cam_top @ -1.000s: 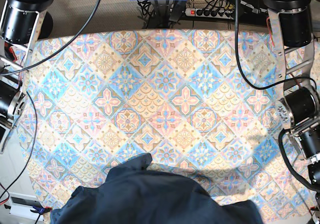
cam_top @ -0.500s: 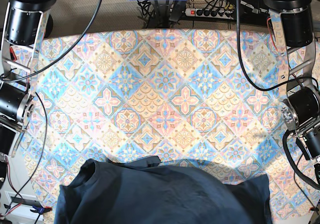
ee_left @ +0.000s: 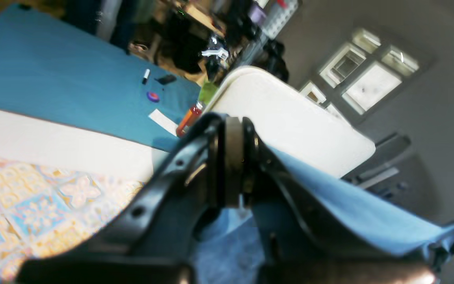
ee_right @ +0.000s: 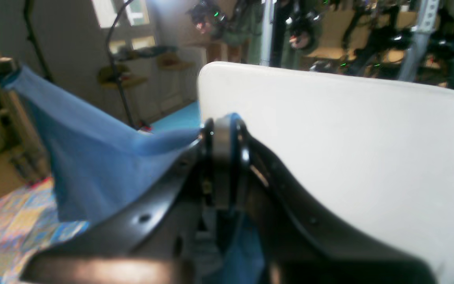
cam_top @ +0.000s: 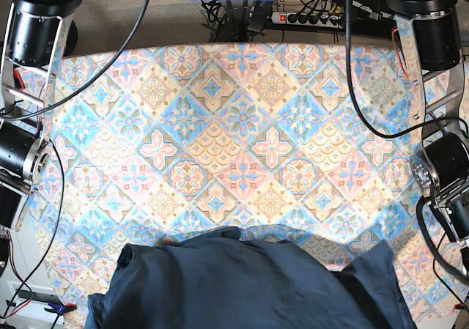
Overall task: Layout the t-shirt on the table in an organized manner, then fold the t-shirt properly
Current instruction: 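Lift the navy shirt high with both grippers and shake it out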
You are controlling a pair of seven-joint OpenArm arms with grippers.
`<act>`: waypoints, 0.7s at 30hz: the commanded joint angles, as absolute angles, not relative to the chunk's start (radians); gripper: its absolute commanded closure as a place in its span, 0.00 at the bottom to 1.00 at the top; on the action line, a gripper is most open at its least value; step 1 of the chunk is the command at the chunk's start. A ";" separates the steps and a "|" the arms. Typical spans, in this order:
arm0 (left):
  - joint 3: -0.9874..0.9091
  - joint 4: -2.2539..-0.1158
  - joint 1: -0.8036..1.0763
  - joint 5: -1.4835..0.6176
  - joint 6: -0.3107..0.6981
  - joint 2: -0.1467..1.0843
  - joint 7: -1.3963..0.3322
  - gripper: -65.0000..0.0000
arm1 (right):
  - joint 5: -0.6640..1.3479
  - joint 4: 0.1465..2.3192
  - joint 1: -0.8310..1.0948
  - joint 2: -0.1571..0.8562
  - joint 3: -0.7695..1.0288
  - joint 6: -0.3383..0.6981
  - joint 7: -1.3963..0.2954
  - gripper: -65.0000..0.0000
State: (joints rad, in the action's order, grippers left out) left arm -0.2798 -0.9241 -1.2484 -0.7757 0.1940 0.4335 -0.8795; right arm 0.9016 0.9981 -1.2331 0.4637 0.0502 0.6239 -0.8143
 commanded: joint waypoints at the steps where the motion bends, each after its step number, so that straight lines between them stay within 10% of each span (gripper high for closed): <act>1: -0.280 -0.928 -1.287 -0.780 0.194 0.440 -0.863 1.00 | 0.909 1.006 -1.274 0.472 0.058 0.619 -0.769 1.00; 14: -0.283 -0.915 -1.309 -0.845 0.196 0.486 -0.901 1.00 | 0.987 1.032 -1.287 0.478 0.105 0.622 -0.753 1.00; 21: -0.285 -1.116 -1.012 -0.932 0.196 0.587 -1.041 1.00 | 1.118 1.181 -1.018 0.524 0.114 0.622 -0.915 1.00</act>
